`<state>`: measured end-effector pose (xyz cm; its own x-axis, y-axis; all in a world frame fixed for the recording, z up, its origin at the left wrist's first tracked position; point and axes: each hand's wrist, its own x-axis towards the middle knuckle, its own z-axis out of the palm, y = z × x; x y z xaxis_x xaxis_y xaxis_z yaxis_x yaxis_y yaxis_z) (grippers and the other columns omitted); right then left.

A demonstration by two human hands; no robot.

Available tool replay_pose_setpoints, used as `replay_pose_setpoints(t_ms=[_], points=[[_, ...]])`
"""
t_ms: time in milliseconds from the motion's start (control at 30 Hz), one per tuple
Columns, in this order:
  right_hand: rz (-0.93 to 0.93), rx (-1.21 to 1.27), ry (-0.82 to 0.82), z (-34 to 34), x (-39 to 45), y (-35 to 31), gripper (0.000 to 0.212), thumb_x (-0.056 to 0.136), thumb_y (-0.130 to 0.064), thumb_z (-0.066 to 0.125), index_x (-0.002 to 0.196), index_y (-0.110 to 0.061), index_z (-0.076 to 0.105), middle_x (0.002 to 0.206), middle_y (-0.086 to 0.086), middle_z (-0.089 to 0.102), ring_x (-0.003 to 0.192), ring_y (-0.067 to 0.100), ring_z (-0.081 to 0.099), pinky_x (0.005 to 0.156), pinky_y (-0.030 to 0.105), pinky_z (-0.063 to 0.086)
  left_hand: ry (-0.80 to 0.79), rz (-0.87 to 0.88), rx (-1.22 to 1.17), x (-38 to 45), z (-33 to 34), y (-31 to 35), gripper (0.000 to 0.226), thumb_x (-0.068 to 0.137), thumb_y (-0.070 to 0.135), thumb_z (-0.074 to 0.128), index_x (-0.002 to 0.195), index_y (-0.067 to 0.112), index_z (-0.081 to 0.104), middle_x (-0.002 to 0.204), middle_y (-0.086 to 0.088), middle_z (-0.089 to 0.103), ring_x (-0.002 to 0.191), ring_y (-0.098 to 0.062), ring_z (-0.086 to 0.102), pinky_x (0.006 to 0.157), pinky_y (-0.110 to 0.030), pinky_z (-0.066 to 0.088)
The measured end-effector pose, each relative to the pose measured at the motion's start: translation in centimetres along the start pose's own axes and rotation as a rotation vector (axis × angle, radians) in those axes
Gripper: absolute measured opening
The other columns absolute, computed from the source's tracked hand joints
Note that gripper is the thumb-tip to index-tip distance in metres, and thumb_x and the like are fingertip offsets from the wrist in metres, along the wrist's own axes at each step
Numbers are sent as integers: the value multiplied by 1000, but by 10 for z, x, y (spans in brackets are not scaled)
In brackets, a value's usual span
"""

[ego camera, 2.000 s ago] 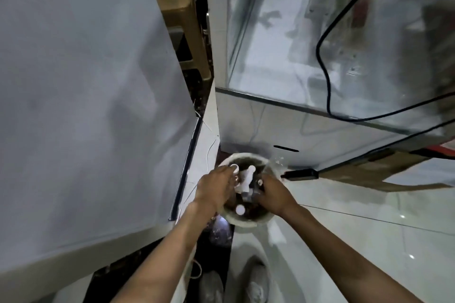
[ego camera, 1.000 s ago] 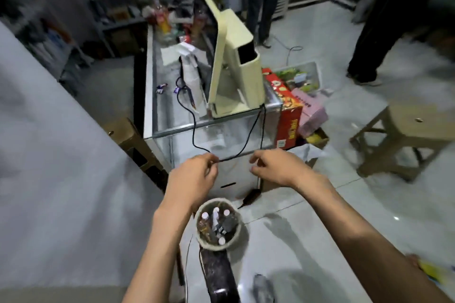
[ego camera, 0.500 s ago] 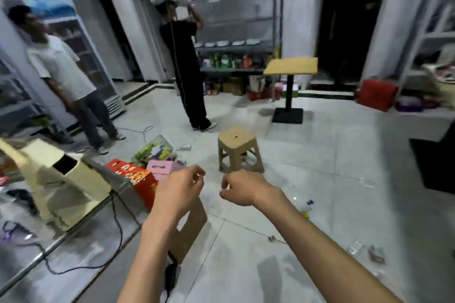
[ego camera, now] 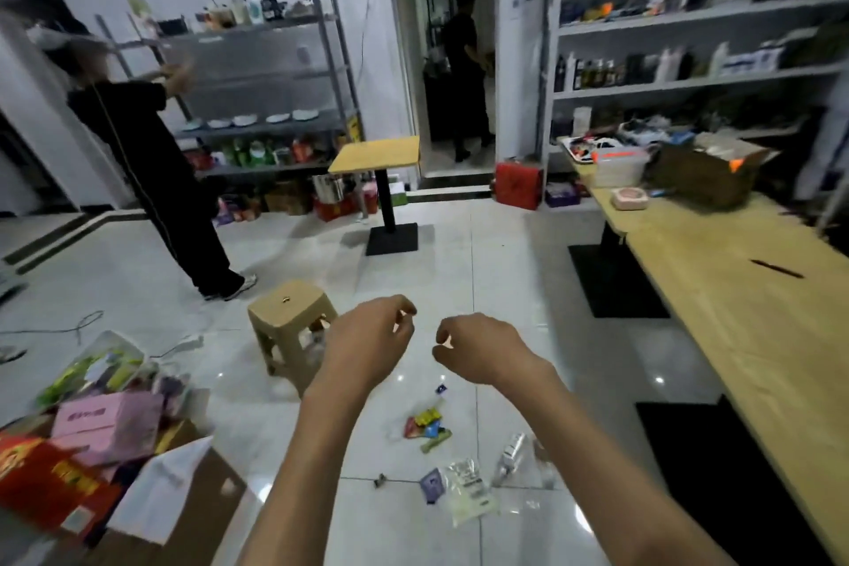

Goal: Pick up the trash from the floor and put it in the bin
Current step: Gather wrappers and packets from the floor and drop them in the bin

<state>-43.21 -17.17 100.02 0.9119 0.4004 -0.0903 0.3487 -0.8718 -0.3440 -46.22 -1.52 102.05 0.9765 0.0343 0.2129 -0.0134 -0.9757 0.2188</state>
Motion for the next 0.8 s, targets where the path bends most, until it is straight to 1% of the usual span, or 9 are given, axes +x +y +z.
replay_pose_setpoints(t_ms=[67, 133, 200, 267, 400, 533, 667, 800], points=[[11, -13, 37, 1, 2, 22, 35, 94, -42, 48, 124, -27, 59, 123, -2, 63, 110, 21, 60, 84, 32, 44, 12, 46, -1, 9, 11, 16, 28, 98, 34, 42, 118, 34, 61, 115, 12, 67, 104, -12, 61, 80, -32, 50], [34, -35, -54, 16, 22, 52, 33, 94, -41, 48, 123, -28, 59, 122, -4, 64, 111, 20, 59, 85, 31, 44, -34, 0, -25, 24, 46, 28, 28, 98, 33, 41, 117, 34, 62, 115, 12, 67, 104, -12, 61, 79, -31, 48], [60, -23, -37, 21, 23, 66, 32, 94, -40, 49, 122, -29, 59, 122, -5, 64, 112, 19, 59, 86, 31, 44, -27, 55, -4, 26, 52, 31, 28, 98, 32, 41, 117, 34, 62, 114, 12, 67, 103, -13, 61, 75, -29, 43], [37, -45, -56, 32, 45, 76, 32, 94, -40, 49, 122, -30, 59, 123, -5, 63, 113, 20, 58, 86, 32, 44, -36, 54, -3, 40, 64, 22, 29, 98, 31, 41, 118, 33, 62, 113, 12, 67, 103, -13, 62, 71, -28, 40], [8, -47, -105, 66, 108, 78, 31, 94, -39, 49, 121, -30, 59, 121, -5, 64, 111, 20, 59, 81, 30, 42, -78, -7, 9, 78, 96, -29, 28, 97, 30, 43, 118, 31, 62, 113, 10, 67, 102, -14, 62, 68, -28, 41], [3, -44, -122, 95, 184, 75, 29, 93, -37, 50, 119, -30, 60, 120, -5, 64, 110, 21, 59, 78, 29, 39, -102, -41, 26, 134, 128, -87, 28, 97, 29, 43, 116, 31, 63, 114, 9, 68, 99, -15, 63, 67, -28, 44], [19, -29, -165, 115, 272, 71, 30, 93, -36, 51, 121, -28, 59, 120, -4, 65, 110, 21, 59, 81, 30, 42, -126, -56, 39, 204, 155, -143, 29, 97, 26, 42, 117, 28, 63, 112, 3, 68, 101, -20, 62, 66, -29, 39], [60, -6, -198, 127, 354, 70, 31, 93, -34, 51, 123, -27, 58, 112, -5, 68, 108, 19, 59, 81, 29, 42, -159, -80, 32, 270, 180, -190, 32, 97, 23, 42, 120, 25, 63, 112, -1, 67, 102, -24, 60, 67, -28, 35]])
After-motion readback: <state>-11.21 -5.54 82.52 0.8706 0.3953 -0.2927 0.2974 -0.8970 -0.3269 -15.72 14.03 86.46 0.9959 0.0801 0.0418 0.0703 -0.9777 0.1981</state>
